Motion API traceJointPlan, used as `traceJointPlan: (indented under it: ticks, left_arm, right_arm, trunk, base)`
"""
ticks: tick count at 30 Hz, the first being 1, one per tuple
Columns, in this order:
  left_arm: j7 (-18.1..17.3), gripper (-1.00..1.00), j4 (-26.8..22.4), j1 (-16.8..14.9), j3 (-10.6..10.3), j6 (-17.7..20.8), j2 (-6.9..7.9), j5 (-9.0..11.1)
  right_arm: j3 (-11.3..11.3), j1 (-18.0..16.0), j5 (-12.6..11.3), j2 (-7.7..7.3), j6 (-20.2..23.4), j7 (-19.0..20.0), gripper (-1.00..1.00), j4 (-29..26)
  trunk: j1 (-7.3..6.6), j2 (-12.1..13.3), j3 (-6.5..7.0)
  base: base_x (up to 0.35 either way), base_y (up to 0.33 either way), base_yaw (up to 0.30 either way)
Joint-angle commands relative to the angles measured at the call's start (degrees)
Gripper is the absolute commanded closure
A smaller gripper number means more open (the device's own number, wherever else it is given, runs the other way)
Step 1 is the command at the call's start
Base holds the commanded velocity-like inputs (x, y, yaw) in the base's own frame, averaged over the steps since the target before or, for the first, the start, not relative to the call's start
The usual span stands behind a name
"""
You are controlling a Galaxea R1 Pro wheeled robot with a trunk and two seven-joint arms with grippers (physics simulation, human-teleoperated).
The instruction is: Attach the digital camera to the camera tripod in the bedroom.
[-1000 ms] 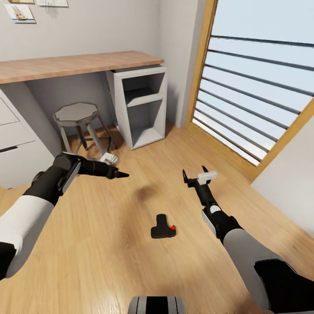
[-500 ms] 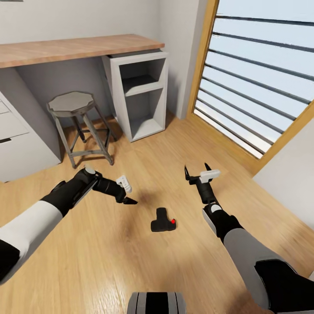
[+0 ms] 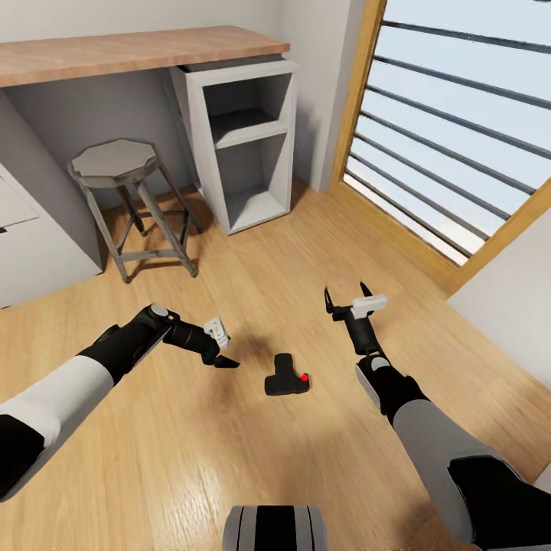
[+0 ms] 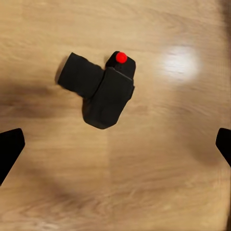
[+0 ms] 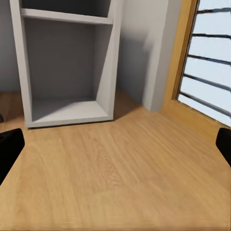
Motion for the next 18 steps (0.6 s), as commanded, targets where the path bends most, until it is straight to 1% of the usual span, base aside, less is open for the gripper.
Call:
traceJointPlan:
  ticks: [1, 10, 14, 18]
  left_arm:
    - [-0.01, -1.00, -0.03, -0.05, -0.24, 0.18, 0.05, 0.34]
    - [0.18, -1.00, 1.09, -0.03, -0.29, -2.45, -0.02, 0.29]
    - [0.28, -1.00, 1.57, -0.03, -0.39, -4.00, -0.34, 0.28]
    - [0.36, -1.00, 1.85, -0.03, -0.48, -4.47, -0.54, 0.27]
  right_arm:
    - [-0.12, -0.02, 0.35, 0.02, -0.41, 0.01, -1.00, 0.03]
    - [-0.09, 0.29, 0.44, 0.00, -6.36, 0.05, -1.00, 0.19]
    - [-0.09, 0.44, 0.45, 0.00, -7.26, 0.05, -1.00, 0.22]
    - [-0.09, 0.47, 0.45, 0.00, -7.53, 0.04, -1.00, 0.25]
  trunk:
    - [0.01, -0.03, -0.27]
    - [0.24, -0.15, -2.26]
    - [0.35, -0.21, -3.15]
    - [0.45, -0.26, -4.03]
  base:
    - [0.000, 0.000, 0.000]
    - [0.000, 0.000, 0.000]
    - [0.000, 0.000, 0.000]
    - [0.000, 0.000, 0.000]
